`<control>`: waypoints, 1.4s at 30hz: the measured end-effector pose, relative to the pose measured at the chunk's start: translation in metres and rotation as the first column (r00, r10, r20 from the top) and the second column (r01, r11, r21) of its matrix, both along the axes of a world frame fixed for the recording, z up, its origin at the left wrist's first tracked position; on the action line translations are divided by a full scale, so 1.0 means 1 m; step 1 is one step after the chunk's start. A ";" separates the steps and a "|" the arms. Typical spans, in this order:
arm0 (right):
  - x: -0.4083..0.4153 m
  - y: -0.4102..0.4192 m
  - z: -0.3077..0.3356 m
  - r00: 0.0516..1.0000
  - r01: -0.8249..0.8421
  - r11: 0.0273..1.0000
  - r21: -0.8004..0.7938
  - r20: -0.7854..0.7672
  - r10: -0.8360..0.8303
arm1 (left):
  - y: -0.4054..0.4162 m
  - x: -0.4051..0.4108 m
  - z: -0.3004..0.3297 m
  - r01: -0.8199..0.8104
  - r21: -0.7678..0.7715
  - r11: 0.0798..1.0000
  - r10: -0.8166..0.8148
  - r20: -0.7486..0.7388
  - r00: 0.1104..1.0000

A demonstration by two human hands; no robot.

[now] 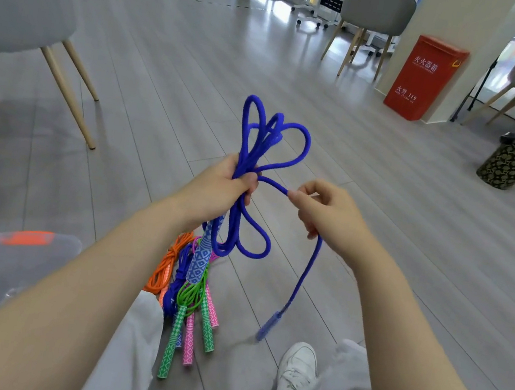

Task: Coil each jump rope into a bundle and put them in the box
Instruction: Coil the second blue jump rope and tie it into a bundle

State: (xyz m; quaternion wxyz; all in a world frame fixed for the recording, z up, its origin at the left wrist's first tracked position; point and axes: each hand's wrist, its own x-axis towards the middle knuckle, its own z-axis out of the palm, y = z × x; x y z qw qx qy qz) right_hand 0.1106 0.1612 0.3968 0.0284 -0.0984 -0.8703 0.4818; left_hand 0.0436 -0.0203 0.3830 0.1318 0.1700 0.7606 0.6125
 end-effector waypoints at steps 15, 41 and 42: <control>0.017 0.038 0.011 0.998 0.038 0.964 -0.264 0.060 -0.023 | -0.027 -0.033 0.003 -0.565 0.358 0.743 0.445 0.366 0.818; -0.002 -0.028 -0.004 0.983 0.078 0.942 -0.326 -0.134 -0.128 | 0.006 0.013 -0.002 0.240 -0.018 0.971 -0.237 0.090 0.967; -0.002 -0.029 -0.005 0.981 0.081 0.950 -0.300 -0.144 -0.129 | 0.006 0.013 -0.003 0.261 -0.025 0.965 -0.258 0.087 0.962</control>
